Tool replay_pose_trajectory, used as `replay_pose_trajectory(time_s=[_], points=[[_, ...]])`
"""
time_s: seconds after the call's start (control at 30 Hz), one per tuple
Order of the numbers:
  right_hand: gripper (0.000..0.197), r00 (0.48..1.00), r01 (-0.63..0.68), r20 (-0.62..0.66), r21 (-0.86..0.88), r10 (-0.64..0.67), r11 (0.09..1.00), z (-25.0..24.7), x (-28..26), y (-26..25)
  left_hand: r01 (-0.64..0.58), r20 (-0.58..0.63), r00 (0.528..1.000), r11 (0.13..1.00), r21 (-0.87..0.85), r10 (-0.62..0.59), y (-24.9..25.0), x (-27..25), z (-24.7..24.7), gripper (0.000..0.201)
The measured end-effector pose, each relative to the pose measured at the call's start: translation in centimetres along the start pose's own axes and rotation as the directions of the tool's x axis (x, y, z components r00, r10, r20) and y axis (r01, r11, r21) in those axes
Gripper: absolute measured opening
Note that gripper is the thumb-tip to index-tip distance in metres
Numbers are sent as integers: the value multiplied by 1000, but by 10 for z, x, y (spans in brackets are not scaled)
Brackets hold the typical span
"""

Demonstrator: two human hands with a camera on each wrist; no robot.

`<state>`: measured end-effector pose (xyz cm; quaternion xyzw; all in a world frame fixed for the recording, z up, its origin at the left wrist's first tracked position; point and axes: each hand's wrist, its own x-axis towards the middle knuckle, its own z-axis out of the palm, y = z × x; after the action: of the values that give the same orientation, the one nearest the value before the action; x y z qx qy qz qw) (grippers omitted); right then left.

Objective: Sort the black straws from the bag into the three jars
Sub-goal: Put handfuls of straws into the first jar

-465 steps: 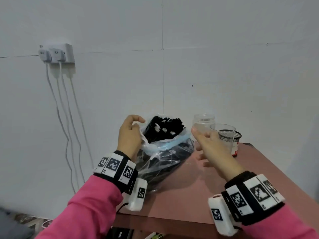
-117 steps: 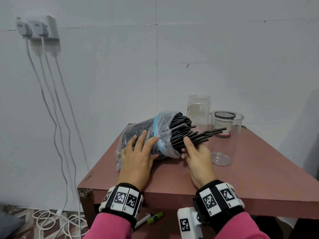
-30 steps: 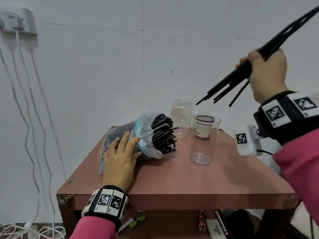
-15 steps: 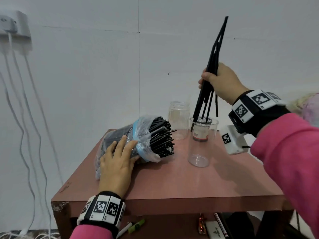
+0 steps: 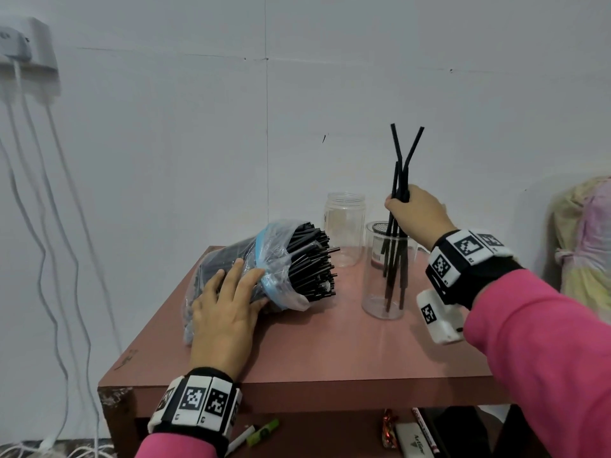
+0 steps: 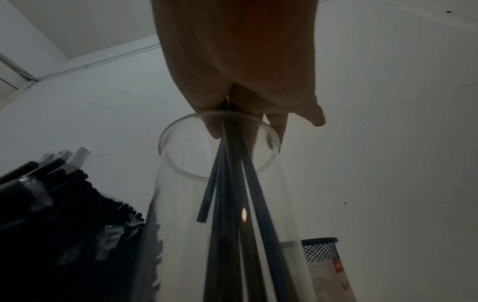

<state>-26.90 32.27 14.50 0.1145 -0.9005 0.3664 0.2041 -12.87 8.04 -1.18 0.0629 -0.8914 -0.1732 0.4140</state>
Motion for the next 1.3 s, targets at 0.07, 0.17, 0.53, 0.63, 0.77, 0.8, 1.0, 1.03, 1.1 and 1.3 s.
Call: replay_pose_trajectory(time_s=[0.07, 0.17, 0.53, 0.63, 0.77, 0.8, 1.0, 1.03, 1.1, 1.3], points=[[13, 995, -95, 34, -14, 95, 995, 4, -1, 5, 8, 10, 1000, 1000, -4, -8, 0, 0, 0, 50], [10, 984, -177, 58, 190, 169, 966, 6, -2, 8, 19, 10, 1000, 1000, -5, -19, 1, 0, 0, 51], [36, 987, -159, 48, 355, 152, 921, 8, -14, 21, -4, 0, 1000, 1000, -6, 4, -2, 0, 1, 54], [94, 977, -210, 24, 319, 213, 924, 4, -17, 19, -4, -3, 1000, 1000, -4, 4, -1, 0, 1, 53], [85, 973, -210, -21, 342, 231, 916, 0, -14, 19, 0, -6, 1000, 1000, -5, 0, 0, 1, 1, 53], [73, 973, -194, -53, 338, 225, 921, -1, -12, 21, -3, -4, 1000, 1000, -5, 3, 0, 1, 1, 53], [41, 979, -54, -147, 467, 138, 882, -8, -5, 17, 9, 5, 1000, 1000, -8, -9, -1, 0, 1, 53], [34, 980, -30, -161, 461, 117, 887, -9, -5, 16, 11, 6, 1000, 1000, -8, -11, 0, 0, 0, 53], [55, 977, -4, -188, 453, 99, 892, -11, -6, 11, 15, 8, 1000, 1000, -11, -14, 1, 0, -1, 52], [32, 890, 207, -455, 417, 7, 885, -18, -16, -4, 15, 7, 1000, 1000, -8, -15, 2, 0, -1, 52]])
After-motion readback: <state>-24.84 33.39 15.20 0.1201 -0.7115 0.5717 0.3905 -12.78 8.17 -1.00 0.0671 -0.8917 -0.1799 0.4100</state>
